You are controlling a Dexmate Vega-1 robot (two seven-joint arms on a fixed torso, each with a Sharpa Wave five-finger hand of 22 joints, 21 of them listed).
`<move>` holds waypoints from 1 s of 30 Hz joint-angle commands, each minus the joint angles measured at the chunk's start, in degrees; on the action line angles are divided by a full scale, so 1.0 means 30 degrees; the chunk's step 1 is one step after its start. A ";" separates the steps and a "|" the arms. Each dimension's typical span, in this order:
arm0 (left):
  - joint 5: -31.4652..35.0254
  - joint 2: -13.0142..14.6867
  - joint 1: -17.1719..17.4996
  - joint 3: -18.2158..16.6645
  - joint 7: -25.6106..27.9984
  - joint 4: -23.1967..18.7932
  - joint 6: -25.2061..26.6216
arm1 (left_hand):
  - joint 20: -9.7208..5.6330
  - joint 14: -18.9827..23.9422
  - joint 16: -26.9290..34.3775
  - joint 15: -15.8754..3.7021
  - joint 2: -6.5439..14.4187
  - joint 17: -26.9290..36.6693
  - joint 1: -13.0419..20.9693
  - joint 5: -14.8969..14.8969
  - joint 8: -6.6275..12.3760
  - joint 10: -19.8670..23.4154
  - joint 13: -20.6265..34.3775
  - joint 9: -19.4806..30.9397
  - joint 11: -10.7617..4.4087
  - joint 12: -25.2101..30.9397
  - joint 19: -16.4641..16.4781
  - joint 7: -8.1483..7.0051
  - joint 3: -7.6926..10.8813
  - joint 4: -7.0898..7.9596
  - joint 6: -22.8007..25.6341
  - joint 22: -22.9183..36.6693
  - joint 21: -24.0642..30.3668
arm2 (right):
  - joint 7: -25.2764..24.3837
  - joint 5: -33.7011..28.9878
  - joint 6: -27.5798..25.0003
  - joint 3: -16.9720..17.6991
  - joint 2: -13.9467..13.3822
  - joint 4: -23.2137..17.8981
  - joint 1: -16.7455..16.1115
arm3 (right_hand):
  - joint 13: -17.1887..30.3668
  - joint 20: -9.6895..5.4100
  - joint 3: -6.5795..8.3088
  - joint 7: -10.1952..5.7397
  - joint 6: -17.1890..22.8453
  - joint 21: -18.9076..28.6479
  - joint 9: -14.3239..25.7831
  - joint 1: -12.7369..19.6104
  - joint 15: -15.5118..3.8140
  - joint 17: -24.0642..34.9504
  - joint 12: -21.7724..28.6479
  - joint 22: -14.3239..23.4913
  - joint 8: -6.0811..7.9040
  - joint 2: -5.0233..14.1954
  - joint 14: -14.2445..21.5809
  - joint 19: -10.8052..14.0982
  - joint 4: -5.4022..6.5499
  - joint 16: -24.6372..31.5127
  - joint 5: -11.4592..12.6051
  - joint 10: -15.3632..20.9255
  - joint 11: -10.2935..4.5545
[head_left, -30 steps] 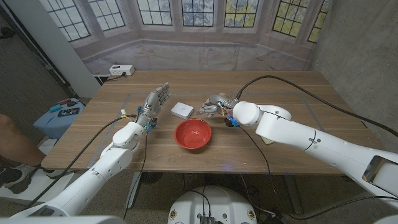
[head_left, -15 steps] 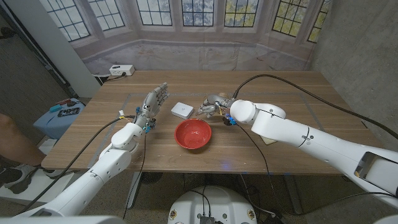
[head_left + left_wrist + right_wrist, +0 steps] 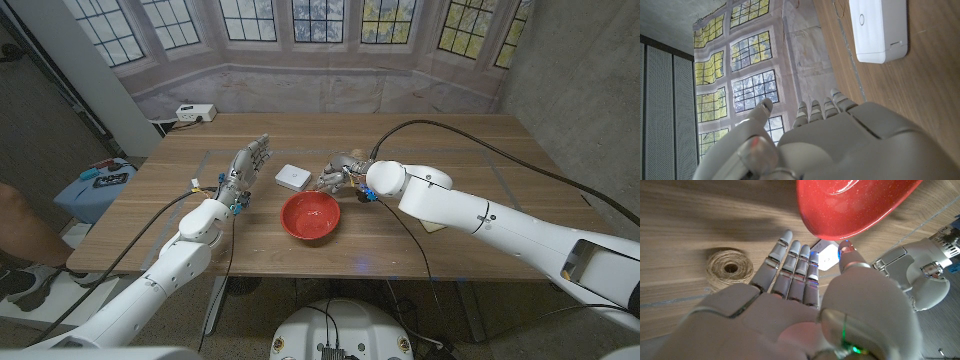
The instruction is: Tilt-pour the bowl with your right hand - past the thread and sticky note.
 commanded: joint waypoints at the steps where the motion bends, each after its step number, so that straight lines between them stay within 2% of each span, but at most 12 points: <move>1: -0.0103 -0.0031 0.0090 -0.0020 -0.0134 0.0059 -0.0116 | 0.0048 0.0018 -0.0023 0.0139 -0.0067 0.0060 0.0246 0.0048 0.0012 0.0056 0.0076 0.0044 0.0018 -0.0066 0.0110 -0.0103 0.0004 -0.0118 0.0125 0.0098 -0.0079 | 0.0757 -0.0476 -0.0067 -0.0682 0.0472 0.0718 0.0525 | 0.0043 0.0047 -0.0062 -0.0054 0.0148 0.0004 0.0052 0.0224 -0.0295 0.0116 0.0099 0.0085 -0.0004 0.0002 0.0077 -0.0098 0.0083 0.0118 -0.0060 0.0106 0.0014; 21: 0.0038 -0.0150 0.0491 -0.0015 0.0231 -0.0232 -0.0346 | 0.0108 0.0045 -0.0015 0.0176 -0.0062 0.0057 0.0285 0.0053 0.0041 0.0158 0.0081 0.0046 0.0065 -0.0041 0.0103 -0.0128 -0.0064 -0.0205 0.0207 0.0100 -0.0082 | 0.1308 -0.1365 -0.0063 -0.1442 0.0577 0.0947 0.0851 | 0.0231 -0.0026 -0.0188 -0.0147 0.0779 0.0060 0.0080 0.0489 -0.0638 0.0380 0.0412 0.0100 0.0135 0.0112 0.0427 0.0080 0.0110 0.0437 -0.0061 0.0675 -0.0026; 30: 0.0075 -0.0005 0.0820 -0.0146 0.0437 -0.0483 -0.0395 | 0.0142 0.0049 -0.0018 0.0158 -0.0056 0.0054 0.0315 0.0059 0.0093 0.0183 0.0085 0.0048 0.0075 -0.0041 0.0103 -0.0173 -0.0093 -0.0259 0.0375 0.0101 -0.0083 | 0.1557 -0.1917 0.0091 -0.1885 0.0950 0.1377 0.1041 | 0.0379 -0.0094 -0.0245 -0.0194 0.1119 0.0151 0.0101 0.0706 -0.0791 0.0552 0.0657 0.0120 0.0183 0.0160 0.0730 0.0306 0.0087 0.0668 -0.0060 0.1013 -0.0027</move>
